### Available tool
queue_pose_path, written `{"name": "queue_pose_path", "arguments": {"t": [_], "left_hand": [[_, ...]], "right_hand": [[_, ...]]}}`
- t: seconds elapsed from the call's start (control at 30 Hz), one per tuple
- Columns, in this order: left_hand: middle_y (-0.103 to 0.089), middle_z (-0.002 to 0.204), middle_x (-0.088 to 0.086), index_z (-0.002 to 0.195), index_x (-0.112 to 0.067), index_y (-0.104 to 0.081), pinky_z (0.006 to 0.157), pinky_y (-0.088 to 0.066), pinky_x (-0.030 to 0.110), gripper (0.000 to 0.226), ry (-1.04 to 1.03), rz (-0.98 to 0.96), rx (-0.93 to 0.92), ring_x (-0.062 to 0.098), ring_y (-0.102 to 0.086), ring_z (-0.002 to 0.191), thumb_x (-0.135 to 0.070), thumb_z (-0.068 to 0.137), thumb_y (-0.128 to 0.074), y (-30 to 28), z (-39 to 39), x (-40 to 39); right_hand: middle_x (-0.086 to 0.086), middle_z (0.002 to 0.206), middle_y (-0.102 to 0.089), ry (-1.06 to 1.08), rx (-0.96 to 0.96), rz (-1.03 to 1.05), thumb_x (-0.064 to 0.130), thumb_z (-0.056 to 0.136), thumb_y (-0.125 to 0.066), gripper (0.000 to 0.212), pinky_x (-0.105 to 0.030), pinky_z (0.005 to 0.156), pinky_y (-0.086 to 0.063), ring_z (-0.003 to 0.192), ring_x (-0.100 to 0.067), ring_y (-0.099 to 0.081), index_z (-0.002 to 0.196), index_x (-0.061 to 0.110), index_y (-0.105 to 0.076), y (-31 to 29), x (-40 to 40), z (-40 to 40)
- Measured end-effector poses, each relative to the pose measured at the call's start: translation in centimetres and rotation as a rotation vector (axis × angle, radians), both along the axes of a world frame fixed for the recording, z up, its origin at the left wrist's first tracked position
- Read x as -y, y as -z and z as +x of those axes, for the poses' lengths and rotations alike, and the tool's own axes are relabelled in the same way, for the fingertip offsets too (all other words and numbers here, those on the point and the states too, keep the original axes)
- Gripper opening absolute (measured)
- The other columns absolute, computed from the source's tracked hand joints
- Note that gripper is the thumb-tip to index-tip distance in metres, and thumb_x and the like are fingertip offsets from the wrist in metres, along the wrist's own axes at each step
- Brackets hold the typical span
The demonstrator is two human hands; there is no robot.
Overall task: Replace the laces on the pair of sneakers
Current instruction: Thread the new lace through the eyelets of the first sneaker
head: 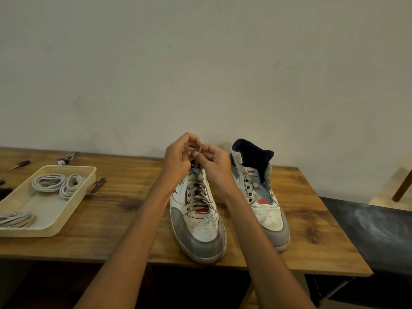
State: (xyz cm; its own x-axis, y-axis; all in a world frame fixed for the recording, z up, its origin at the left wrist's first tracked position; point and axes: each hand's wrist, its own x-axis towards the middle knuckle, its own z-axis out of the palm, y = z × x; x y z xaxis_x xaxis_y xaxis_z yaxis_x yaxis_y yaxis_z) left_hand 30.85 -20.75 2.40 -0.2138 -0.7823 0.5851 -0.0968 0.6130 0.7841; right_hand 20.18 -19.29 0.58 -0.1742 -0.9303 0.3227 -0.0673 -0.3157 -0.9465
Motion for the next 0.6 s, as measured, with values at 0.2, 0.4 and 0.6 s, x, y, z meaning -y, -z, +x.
{"name": "queue_pose_path", "arguments": {"t": [0.2, 0.4, 0.6], "left_hand": [[-0.060, 0.096, -0.003, 0.103, -0.018, -0.053, 0.080, -0.050, 0.016, 0.053, 0.036, 0.027, 0.048, 0.003, -0.062, 0.092, 0.026, 0.079, -0.035, -0.2, 0.7, 0.4], [-0.059, 0.107, 0.004, 0.128, -0.021, -0.049, 0.079, -0.055, 0.029, 0.059, -0.098, -0.150, 0.333, 0.015, -0.062, 0.090, 0.016, 0.082, -0.047, -0.1, 1.3, -0.3], [-0.054, 0.087, -0.002, 0.131, -0.015, -0.044, 0.067, -0.045, 0.023, 0.048, -0.251, -0.286, 0.327, 0.003, -0.051, 0.061, 0.005, 0.088, -0.047, -0.4, 2.6, -0.2]], "right_hand": [[-0.015, 0.091, -0.072, 0.006, -0.171, -0.019, 0.010, 0.087, -0.062, 0.018, -0.054, 0.083, -0.053, 0.086, -0.028, -0.070, 0.103, 0.003, -0.065, -1.0, 0.0, -0.2], [-0.017, 0.091, -0.072, -0.028, -0.158, -0.004, 0.012, 0.089, -0.063, 0.020, -0.053, 0.082, -0.054, 0.086, -0.030, -0.070, 0.108, 0.008, -0.059, -0.9, -0.8, -0.2], [-0.006, 0.076, -0.072, -0.072, -0.039, 0.011, 0.009, 0.090, -0.061, 0.022, -0.030, 0.071, -0.055, 0.074, -0.014, -0.070, 0.110, 0.017, -0.054, -1.7, -1.3, 0.3]]}}
